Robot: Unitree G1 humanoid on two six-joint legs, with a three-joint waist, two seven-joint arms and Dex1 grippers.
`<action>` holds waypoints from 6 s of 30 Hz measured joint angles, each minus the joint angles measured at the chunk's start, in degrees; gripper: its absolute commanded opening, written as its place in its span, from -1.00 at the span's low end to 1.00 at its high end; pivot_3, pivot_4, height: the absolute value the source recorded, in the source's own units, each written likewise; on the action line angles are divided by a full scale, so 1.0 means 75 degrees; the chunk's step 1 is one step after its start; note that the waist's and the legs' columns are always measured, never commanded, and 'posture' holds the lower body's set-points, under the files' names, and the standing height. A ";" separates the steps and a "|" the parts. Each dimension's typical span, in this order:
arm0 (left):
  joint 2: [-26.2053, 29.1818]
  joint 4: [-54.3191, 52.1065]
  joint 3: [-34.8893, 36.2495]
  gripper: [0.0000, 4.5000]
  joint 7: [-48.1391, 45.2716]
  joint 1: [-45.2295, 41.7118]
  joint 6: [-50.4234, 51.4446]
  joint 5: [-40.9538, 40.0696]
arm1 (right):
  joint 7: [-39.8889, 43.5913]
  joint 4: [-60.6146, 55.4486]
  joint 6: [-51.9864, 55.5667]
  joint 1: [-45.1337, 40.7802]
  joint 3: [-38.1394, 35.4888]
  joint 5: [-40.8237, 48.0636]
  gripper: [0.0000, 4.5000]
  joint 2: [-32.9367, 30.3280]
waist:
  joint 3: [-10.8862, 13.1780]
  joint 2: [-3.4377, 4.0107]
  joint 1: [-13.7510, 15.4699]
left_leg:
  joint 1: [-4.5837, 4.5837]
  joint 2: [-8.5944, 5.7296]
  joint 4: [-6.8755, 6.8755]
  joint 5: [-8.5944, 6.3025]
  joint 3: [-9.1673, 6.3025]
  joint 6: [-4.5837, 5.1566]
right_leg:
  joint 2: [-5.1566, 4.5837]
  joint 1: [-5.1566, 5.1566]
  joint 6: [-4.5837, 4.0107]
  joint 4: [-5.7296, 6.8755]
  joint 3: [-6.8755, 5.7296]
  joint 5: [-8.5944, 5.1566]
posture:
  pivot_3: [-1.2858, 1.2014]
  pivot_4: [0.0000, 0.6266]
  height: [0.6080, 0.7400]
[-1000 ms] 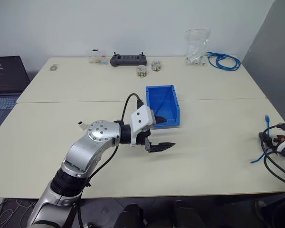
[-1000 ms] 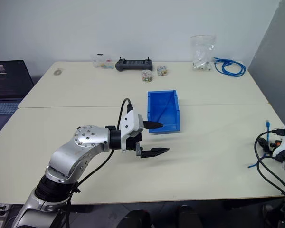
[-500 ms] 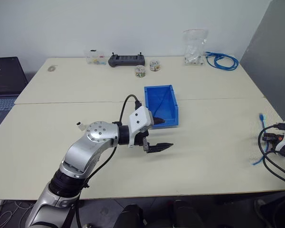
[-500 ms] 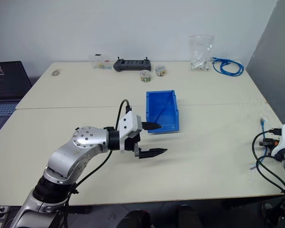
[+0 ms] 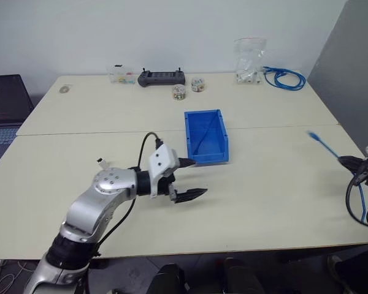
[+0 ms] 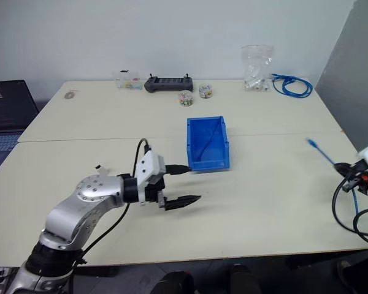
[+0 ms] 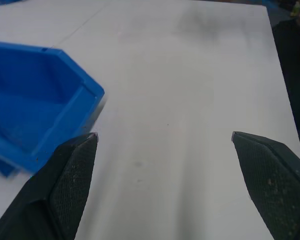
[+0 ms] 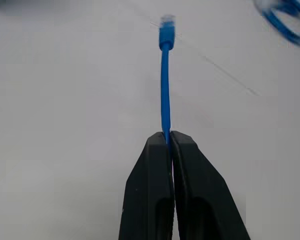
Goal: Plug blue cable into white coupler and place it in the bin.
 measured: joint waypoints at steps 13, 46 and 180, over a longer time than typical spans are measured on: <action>0.1156 0.1194 0.0854 1.00 -0.0299 0.1563 -0.1514 0.0823 | 0.1895 -0.0610 -0.1703 -0.2938 0.4215 -0.1282 -0.97 0.1225 | 0.0018 -0.0027 0.0025 | -0.0023 -0.0001 -0.0003 0.0001 -0.0018 -0.0004 | -0.0012 -0.0029 -0.0041 -0.0010 -0.0003 0.0021 | 0.03 -0.52 1.00; 0.0612 0.2278 -0.0181 1.00 -0.0361 0.0923 -0.2849 0.2055 | 0.1933 -0.1379 0.1375 -0.2884 0.4316 -0.0214 0.47 0.2496 | 0.0018 -0.0027 0.0202 | -0.0035 -0.0015 -0.0007 -0.0002 -0.0051 -0.0004 | -0.0022 -0.0037 -0.0057 0.0001 -0.0023 0.0032 | 0.03 -0.52 1.00; -0.3732 -0.0021 0.2086 1.00 0.7634 0.2200 0.1169 0.1830 | -0.2234 -0.2187 0.4030 -0.2162 0.2418 0.4488 -0.93 0.3972 | -0.0001 -0.0038 0.0206 | -0.0035 -0.0016 -0.0004 0.0000 -0.0044 -0.0005 | -0.0016 -0.0031 -0.0048 -0.0003 -0.0015 0.0034 | 0.03 -0.52 1.00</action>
